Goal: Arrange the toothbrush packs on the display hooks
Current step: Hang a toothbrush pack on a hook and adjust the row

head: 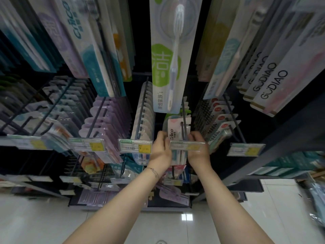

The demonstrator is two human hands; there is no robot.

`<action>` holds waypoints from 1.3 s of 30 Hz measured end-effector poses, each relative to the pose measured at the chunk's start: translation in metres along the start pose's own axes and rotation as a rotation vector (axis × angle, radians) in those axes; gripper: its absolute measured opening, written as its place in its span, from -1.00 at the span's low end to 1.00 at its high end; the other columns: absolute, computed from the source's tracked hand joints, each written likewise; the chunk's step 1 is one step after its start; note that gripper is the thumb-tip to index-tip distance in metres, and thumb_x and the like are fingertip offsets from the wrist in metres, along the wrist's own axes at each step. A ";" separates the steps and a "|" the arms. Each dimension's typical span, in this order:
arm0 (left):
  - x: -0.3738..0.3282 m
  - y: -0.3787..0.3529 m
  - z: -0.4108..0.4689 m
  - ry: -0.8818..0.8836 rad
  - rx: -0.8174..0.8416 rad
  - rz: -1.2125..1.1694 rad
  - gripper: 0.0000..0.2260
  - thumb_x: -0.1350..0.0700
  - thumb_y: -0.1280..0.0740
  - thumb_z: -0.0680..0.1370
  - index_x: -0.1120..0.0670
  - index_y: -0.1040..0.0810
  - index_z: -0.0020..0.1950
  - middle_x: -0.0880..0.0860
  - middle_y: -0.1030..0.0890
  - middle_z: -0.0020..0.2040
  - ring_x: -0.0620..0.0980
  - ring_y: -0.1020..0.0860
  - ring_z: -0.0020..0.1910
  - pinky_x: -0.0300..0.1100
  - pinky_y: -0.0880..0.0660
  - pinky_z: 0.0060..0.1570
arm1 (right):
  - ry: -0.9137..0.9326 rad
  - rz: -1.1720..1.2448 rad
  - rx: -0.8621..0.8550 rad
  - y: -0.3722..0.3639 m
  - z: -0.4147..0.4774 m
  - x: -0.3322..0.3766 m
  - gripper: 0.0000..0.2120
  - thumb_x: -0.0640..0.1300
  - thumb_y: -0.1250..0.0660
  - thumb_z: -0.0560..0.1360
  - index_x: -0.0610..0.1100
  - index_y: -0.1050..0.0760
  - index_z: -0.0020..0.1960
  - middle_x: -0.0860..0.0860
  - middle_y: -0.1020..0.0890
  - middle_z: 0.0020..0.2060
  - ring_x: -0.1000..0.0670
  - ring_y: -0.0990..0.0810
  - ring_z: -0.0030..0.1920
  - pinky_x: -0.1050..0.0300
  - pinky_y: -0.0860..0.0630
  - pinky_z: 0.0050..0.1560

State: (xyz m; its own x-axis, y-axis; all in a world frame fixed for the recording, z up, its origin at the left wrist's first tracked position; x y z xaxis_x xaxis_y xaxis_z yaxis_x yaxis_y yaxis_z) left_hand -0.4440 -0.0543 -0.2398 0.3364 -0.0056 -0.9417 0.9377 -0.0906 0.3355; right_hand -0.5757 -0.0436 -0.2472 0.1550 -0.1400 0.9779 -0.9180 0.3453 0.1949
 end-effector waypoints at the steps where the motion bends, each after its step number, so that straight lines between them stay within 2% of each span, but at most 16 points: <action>1: 0.001 0.000 0.001 0.001 -0.007 0.006 -0.90 0.17 -0.12 0.66 0.17 -0.39 0.07 0.11 -0.57 -0.10 -0.22 -0.47 -0.24 -0.51 -0.36 -0.35 | -0.009 0.034 0.019 -0.001 0.000 0.001 -0.78 -0.13 -0.21 0.60 0.05 -0.47 -0.20 0.03 -0.59 -0.26 0.03 -0.55 -0.20 0.06 -0.49 -0.07; 5: 0.006 -0.001 0.000 0.076 0.011 -0.038 -0.86 0.16 -0.14 0.65 0.11 -0.41 0.19 0.01 -0.57 0.03 -0.24 -0.49 -0.12 -0.60 -0.34 -0.30 | 0.024 -0.042 0.079 -0.003 0.002 0.002 -0.81 -0.17 -0.31 0.58 0.07 -0.51 -0.17 0.02 -0.65 -0.19 0.06 -0.62 -0.16 -0.05 -0.58 0.00; 7: 0.009 -0.002 -0.006 0.102 0.045 -0.071 -0.82 0.15 -0.13 0.66 0.05 -0.39 0.24 -0.07 -0.55 0.05 -0.19 -0.50 -0.02 -0.60 -0.34 -0.23 | 0.029 -0.071 0.096 -0.001 -0.001 0.002 -0.83 -0.21 -0.31 0.57 0.04 -0.51 -0.11 0.03 -0.65 -0.17 0.07 -0.62 -0.13 -0.01 -0.58 -0.01; 9: 0.013 -0.001 -0.011 0.127 0.077 -0.066 -0.79 0.16 -0.12 0.66 0.01 -0.39 0.28 -0.06 -0.57 0.07 -0.12 -0.54 0.04 -0.48 -0.38 -0.16 | 0.061 -0.148 0.126 0.002 -0.005 -0.001 -0.78 -0.29 -0.26 0.57 0.04 -0.50 -0.06 0.07 -0.63 -0.15 0.03 -0.62 -0.07 0.04 -0.57 -0.01; 11: 0.019 0.000 -0.016 0.139 0.099 -0.046 -0.76 0.17 -0.12 0.66 0.00 -0.41 0.29 -0.04 -0.59 0.08 -0.08 -0.57 0.05 -0.47 -0.40 -0.18 | 0.062 -0.175 0.141 0.004 -0.012 -0.006 -0.72 -0.31 -0.18 0.59 0.07 -0.47 -0.06 0.10 -0.60 -0.13 0.02 -0.59 -0.03 0.08 -0.54 0.03; 13: 0.026 0.003 -0.022 0.131 0.132 -0.015 -0.75 0.18 -0.12 0.66 -0.03 -0.41 0.29 -0.09 -0.60 0.06 -0.11 -0.58 0.01 -0.50 -0.43 -0.22 | 0.009 -0.160 0.141 0.004 -0.019 -0.012 -0.74 -0.25 -0.16 0.62 0.09 -0.47 -0.06 0.10 -0.58 -0.12 0.04 -0.55 -0.01 0.12 -0.46 0.05; 14: 0.029 0.005 -0.025 0.120 0.150 0.004 -0.76 0.17 -0.12 0.66 -0.05 -0.42 0.28 -0.10 -0.61 0.04 -0.11 -0.60 -0.02 -0.46 -0.47 -0.21 | 0.001 -0.163 0.140 0.004 -0.023 -0.014 -0.78 -0.22 -0.16 0.62 0.06 -0.48 -0.04 0.07 -0.58 -0.11 0.05 -0.54 -0.01 0.13 -0.44 0.05; 17: 0.039 0.014 -0.032 0.088 0.177 0.053 -0.78 0.14 -0.15 0.65 -0.06 -0.46 0.23 -0.04 -0.64 0.04 -0.06 -0.62 -0.01 -0.15 -0.59 -0.01 | 0.018 -0.192 0.163 0.003 -0.030 -0.022 -0.83 -0.16 -0.19 0.62 0.03 -0.54 0.01 0.04 -0.62 -0.08 0.07 -0.57 -0.02 0.10 -0.50 0.08; 19: 0.044 0.020 -0.037 0.065 0.171 0.066 -0.81 0.14 -0.16 0.65 -0.03 -0.48 0.21 -0.03 -0.65 0.03 -0.09 -0.62 -0.01 -0.09 -0.58 0.05 | 0.049 -0.204 0.185 0.002 -0.035 -0.024 -0.81 -0.16 -0.20 0.62 0.05 -0.53 -0.08 0.07 -0.61 -0.20 0.05 -0.58 -0.12 0.09 -0.52 0.01; 21: 0.044 0.027 -0.042 0.053 0.167 0.081 -0.85 0.15 -0.17 0.64 0.00 -0.49 0.15 -0.02 -0.65 -0.01 -0.07 -0.62 -0.03 -0.10 -0.57 0.04 | 0.069 -0.224 0.199 0.000 -0.041 -0.023 -0.79 -0.17 -0.20 0.61 0.04 -0.51 -0.13 0.06 -0.59 -0.29 0.03 -0.58 -0.21 0.08 -0.52 -0.06; 25: 0.044 0.044 -0.053 0.015 0.171 0.098 -0.84 0.13 -0.19 0.64 0.06 -0.52 0.15 -0.01 -0.65 -0.01 -0.07 -0.62 -0.02 -0.08 -0.56 0.07 | 0.071 -0.203 0.190 -0.009 -0.056 -0.023 -0.78 -0.19 -0.21 0.61 0.01 -0.50 -0.16 0.05 -0.59 -0.31 0.02 -0.58 -0.24 0.08 -0.53 -0.08; 32: 0.052 0.082 -0.080 -0.037 0.196 0.072 -0.82 0.10 -0.21 0.63 -0.03 -0.52 0.19 -0.08 -0.65 0.01 -0.13 -0.63 -0.04 -0.01 -0.58 0.08 | 0.086 -0.171 0.162 -0.032 -0.097 -0.017 -0.81 -0.22 -0.21 0.60 -0.04 -0.53 -0.12 -0.02 -0.61 -0.32 -0.02 -0.58 -0.28 -0.04 -0.56 -0.12; 35: 0.051 0.107 -0.098 -0.064 0.203 0.062 -0.88 0.12 -0.24 0.62 -0.03 -0.53 0.10 -0.05 -0.65 -0.04 -0.10 -0.64 -0.08 -0.02 -0.59 0.04 | 0.106 -0.115 0.121 -0.046 -0.128 -0.007 -0.79 -0.26 -0.21 0.60 -0.07 -0.52 -0.14 -0.05 -0.59 -0.34 -0.03 -0.57 -0.31 -0.06 -0.56 -0.14; 37: 0.046 0.129 -0.109 -0.099 0.204 0.065 -0.93 0.12 -0.25 0.61 0.02 -0.53 0.03 -0.03 -0.65 -0.07 -0.06 -0.63 -0.11 -0.06 -0.59 -0.01 | 0.141 -0.084 0.100 -0.058 -0.149 0.004 -0.81 -0.28 -0.20 0.60 -0.12 -0.53 -0.12 -0.06 -0.59 -0.35 -0.01 -0.57 -0.32 -0.03 -0.56 -0.16; 39: 0.038 0.156 -0.121 -0.146 0.191 0.073 -0.93 0.10 -0.26 0.61 0.00 -0.51 -0.05 -0.07 -0.62 -0.11 -0.13 -0.62 -0.17 -0.26 -0.57 -0.13 | 0.193 -0.057 0.088 -0.074 -0.166 0.021 -0.83 -0.30 -0.20 0.60 -0.20 -0.53 -0.10 -0.10 -0.58 -0.36 0.00 -0.56 -0.35 0.00 -0.55 -0.19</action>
State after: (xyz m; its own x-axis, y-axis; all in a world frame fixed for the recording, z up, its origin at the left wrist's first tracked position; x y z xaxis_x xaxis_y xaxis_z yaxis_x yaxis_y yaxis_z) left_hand -0.2746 0.0515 -0.2205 0.3734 -0.1613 -0.9135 0.8733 -0.2710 0.4048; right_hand -0.4438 0.0821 -0.2291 0.2673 0.0263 0.9632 -0.9326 0.2588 0.2518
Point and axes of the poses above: each hand's wrist, its own z-axis towards the middle knuckle, its own y-axis out of the back of the hand, x = y × z, the point moved 3 cm from there along z, towards the middle knuckle
